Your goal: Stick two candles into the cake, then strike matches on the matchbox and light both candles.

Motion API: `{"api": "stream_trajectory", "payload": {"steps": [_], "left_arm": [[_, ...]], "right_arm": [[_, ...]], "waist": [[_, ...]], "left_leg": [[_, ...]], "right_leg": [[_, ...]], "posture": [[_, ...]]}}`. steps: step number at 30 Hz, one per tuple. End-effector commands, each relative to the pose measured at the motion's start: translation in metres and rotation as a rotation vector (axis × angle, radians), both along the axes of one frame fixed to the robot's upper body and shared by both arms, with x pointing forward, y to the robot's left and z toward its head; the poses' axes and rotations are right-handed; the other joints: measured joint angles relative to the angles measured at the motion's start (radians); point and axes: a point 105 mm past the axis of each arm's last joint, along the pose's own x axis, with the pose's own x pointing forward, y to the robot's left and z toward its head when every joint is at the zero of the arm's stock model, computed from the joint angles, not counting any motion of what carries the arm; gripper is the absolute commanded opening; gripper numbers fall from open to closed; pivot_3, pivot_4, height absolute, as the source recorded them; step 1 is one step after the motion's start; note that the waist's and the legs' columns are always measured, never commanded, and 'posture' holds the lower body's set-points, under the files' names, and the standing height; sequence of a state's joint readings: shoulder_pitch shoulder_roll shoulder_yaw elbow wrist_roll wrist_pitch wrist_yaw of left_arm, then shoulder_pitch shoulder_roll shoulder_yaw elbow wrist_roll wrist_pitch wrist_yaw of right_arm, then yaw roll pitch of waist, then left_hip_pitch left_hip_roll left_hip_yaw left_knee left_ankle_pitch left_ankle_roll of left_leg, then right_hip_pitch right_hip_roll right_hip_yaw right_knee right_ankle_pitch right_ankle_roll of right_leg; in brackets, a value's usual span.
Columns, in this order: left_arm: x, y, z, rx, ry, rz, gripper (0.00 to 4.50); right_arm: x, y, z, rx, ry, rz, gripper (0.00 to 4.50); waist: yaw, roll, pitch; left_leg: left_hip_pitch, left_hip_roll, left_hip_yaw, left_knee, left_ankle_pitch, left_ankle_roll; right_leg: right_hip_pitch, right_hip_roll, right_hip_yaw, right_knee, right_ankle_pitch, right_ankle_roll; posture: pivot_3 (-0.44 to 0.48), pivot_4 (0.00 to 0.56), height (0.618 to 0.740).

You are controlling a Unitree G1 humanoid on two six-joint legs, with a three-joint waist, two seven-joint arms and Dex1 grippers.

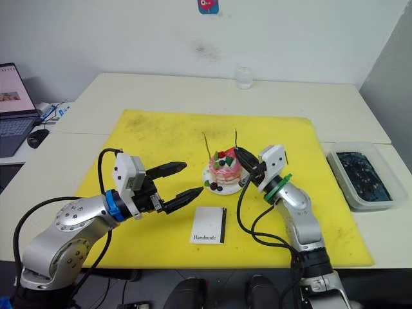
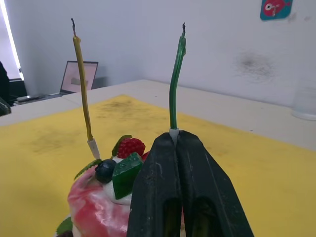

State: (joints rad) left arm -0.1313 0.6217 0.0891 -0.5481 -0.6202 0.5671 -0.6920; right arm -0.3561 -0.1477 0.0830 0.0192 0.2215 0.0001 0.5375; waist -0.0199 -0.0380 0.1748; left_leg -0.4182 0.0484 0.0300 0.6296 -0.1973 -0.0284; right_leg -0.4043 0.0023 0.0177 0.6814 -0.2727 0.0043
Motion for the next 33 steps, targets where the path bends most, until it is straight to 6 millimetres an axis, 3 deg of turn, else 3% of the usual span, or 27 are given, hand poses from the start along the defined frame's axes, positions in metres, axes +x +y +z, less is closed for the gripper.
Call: {"api": "stream_trajectory", "payload": {"steps": [1,8,26,31,33], "left_arm": [[-0.002,0.0,0.011,0.007,-0.039,-0.016,4.5],[-0.001,0.0,0.011,0.022,-0.037,-0.019,4.5],[0.0,-0.009,0.008,0.005,-0.022,-0.041,4.5],[0.0,-0.011,0.006,0.004,-0.018,-0.046,4.5],[0.0,-0.012,0.005,0.005,-0.018,-0.049,4.5]], "right_arm": [[0.0,-0.001,0.01,0.026,-0.054,-0.014,0.02],[-0.006,0.007,0.011,0.044,-0.054,0.018,0.02],[-0.009,0.004,-0.022,0.021,0.047,-0.004,0.02],[-0.009,0.008,-0.015,0.055,0.04,0.004,0.02],[-0.009,0.007,-0.009,0.069,0.024,-0.002,0.47]], "waist": [[0.0,0.0,0.0],[0.0,0.0,0.0],[-0.003,0.0,0.0],[-0.004,0.0,0.0],[-0.004,0.0,0.0]], "left_leg": [[0.0,0.0,0.0,0.0,0.0,0.0],[0.0,0.0,0.0,0.0,0.0,0.0],[0.0,0.0,0.0,0.0,0.0,0.0],[0.0,0.0,0.0,0.0,0.0,0.0],[0.0,0.0,0.0,0.0,0.0,0.0]], "right_leg": [[0.0,-0.001,0.0,0.0,0.0,0.0],[0.0,-0.002,0.0,0.0,0.0,0.0],[0.0,-0.003,0.0,0.0,0.0,0.0],[0.0,-0.003,0.0,0.0,0.0,0.0],[0.0,-0.003,0.0,0.0,0.0,0.0]], "posture": [[0.0,0.15,0.74],[0.0,0.15,0.74],[0.0,0.15,0.74],[0.0,0.15,0.74],[0.0,0.15,0.74]]}}
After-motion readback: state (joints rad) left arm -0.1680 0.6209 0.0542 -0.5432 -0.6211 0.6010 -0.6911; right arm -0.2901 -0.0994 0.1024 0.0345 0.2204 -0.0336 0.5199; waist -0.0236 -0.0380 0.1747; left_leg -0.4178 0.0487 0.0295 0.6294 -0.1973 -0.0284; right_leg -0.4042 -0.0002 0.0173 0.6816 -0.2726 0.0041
